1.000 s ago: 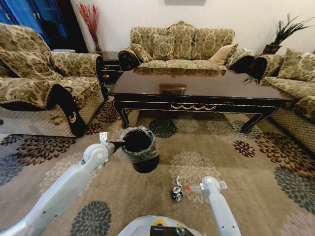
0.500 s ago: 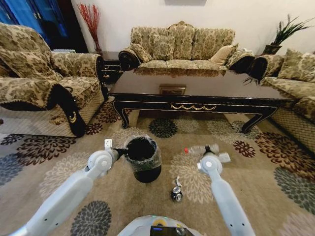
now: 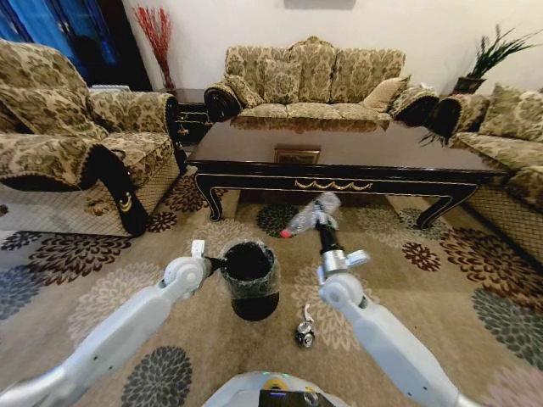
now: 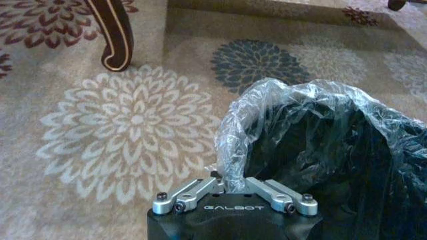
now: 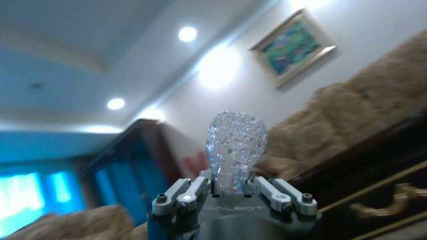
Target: Move to the front of the table and pick up the trash from the floor, then place it into the trash bin.
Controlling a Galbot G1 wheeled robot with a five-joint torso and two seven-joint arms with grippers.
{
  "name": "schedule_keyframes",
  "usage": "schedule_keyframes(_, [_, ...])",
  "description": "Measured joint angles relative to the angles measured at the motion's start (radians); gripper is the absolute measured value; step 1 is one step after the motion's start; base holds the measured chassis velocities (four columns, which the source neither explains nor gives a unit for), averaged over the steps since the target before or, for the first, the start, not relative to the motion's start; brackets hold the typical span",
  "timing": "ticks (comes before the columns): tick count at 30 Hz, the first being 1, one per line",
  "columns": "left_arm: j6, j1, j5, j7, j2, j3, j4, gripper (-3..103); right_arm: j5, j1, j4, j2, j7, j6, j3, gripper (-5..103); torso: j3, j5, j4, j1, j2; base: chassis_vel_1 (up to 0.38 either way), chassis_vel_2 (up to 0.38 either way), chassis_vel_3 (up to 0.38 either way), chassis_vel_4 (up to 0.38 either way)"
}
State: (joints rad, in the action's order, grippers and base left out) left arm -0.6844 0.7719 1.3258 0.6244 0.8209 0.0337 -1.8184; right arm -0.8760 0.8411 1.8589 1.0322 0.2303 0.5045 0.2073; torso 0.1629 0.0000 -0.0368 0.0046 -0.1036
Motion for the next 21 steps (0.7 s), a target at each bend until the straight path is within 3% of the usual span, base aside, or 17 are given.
schedule_keyframes(6, [0.001, -0.061, 0.008, 0.0, 0.041, 0.029, 0.051, 3, 0.09, -0.021, -0.06, 0.045, -0.059, 0.047, 0.109, 22, 0.0, -0.0002, 0.0001, 0.0, 0.0, 0.0, 0.0, 0.0, 0.0])
schedule_keyframes(13, [0.002, -0.089, 0.02, -0.001, 0.047, 0.036, 0.059, 3, 0.121, -0.042, -0.12, 0.073, -0.067, 0.057, 0.12, 19, 0.0, 0.0, 0.0, 0.0, 0.0, 0.0, 0.0, 0.0, 0.0])
schedule_keyframes(18, [0.002, -0.099, 0.027, -0.001, 0.042, 0.036, 0.057, 3, 0.138, -0.041, -0.133, 0.067, -0.071, 0.059, 0.119, 34, 0.0, 0.0, 0.0, 0.0, 0.0, 0.0, 0.0, 0.0, 0.0])
schedule_keyframes(21, [0.002, -0.106, 0.033, -0.001, 0.035, 0.036, 0.051, 3, 0.16, -0.033, -0.147, 0.066, -0.074, 0.063, 0.118, 50, 0.0, -0.0001, 0.0, 0.0, 0.0, 0.0, 0.0, 0.0, 0.0])
